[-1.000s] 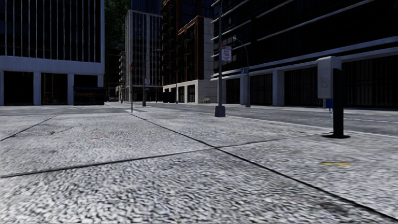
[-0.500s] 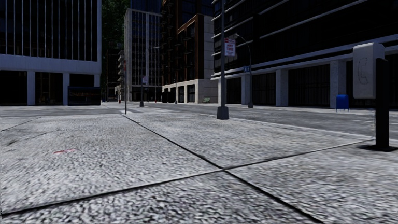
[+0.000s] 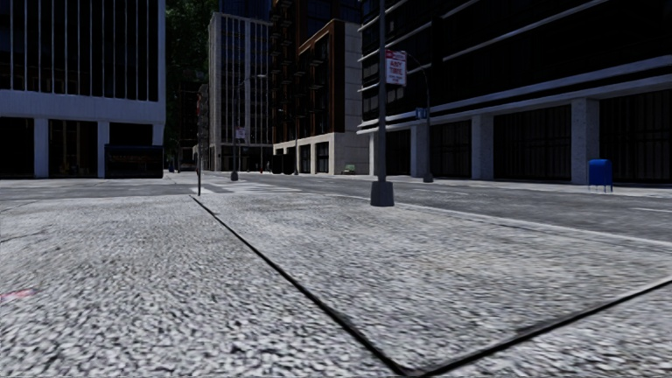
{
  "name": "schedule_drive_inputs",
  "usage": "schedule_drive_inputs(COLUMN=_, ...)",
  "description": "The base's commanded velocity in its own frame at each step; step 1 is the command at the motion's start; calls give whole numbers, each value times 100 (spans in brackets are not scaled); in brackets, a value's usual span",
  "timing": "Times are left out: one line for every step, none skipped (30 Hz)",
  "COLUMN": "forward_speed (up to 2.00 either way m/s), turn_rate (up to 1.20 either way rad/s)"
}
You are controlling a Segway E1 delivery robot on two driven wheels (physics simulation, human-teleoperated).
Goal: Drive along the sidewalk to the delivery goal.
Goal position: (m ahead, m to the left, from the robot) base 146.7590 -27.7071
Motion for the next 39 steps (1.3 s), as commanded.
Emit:
schedule_drive_inputs(forward_speed=196, turn_rate=0)
schedule_drive_inputs(forward_speed=196, turn_rate=0)
schedule_drive_inputs(forward_speed=196, turn_rate=0)
schedule_drive_inputs(forward_speed=196, turn_rate=0)
schedule_drive_inputs(forward_speed=196, turn_rate=0)
schedule_drive_inputs(forward_speed=196, turn_rate=0)
schedule_drive_inputs(forward_speed=196, turn_rate=0)
schedule_drive_inputs(forward_speed=196, turn_rate=0)
schedule_drive_inputs(forward_speed=195, turn_rate=0)
schedule_drive_inputs(forward_speed=195, turn_rate=0)
schedule_drive_inputs(forward_speed=195, turn_rate=0)
schedule_drive_inputs(forward_speed=194, turn_rate=0)
schedule_drive_inputs(forward_speed=194, turn_rate=0)
schedule_drive_inputs(forward_speed=194, turn_rate=0)
schedule_drive_inputs(forward_speed=194, turn_rate=0)
schedule_drive_inputs(forward_speed=194, turn_rate=0)
schedule_drive_inputs(forward_speed=194, turn_rate=0)
schedule_drive_inputs(forward_speed=194, turn_rate=0)
schedule_drive_inputs(forward_speed=194, turn_rate=0)
schedule_drive_inputs(forward_speed=194, turn_rate=0)
schedule_drive_inputs(forward_speed=194, turn_rate=0)
schedule_drive_inputs(forward_speed=194, turn_rate=0)
schedule_drive_inputs(forward_speed=194, turn_rate=0)
schedule_drive_inputs(forward_speed=194, turn_rate=0)
schedule_drive_inputs(forward_speed=194, turn_rate=0)
schedule_drive_inputs(forward_speed=194, turn_rate=0)
schedule_drive_inputs(forward_speed=194, turn_rate=0)
schedule_drive_inputs(forward_speed=194, turn_rate=0)
schedule_drive_inputs(forward_speed=194, turn_rate=0)
schedule_drive_inputs(forward_speed=194, turn_rate=0)
schedule_drive_inputs(forward_speed=194, turn_rate=0)
schedule_drive_inputs(forward_speed=194, turn_rate=0)
schedule_drive_inputs(forward_speed=194, turn_rate=0)
schedule_drive_inputs(forward_speed=194, turn_rate=3)
schedule_drive_inputs(forward_speed=194, turn_rate=3)
schedule_drive_inputs(forward_speed=194, turn_rate=12)
schedule_drive_inputs(forward_speed=194, turn_rate=20)
schedule_drive_inputs(forward_speed=194, turn_rate=30)
schedule_drive_inputs(forward_speed=194, turn_rate=37)
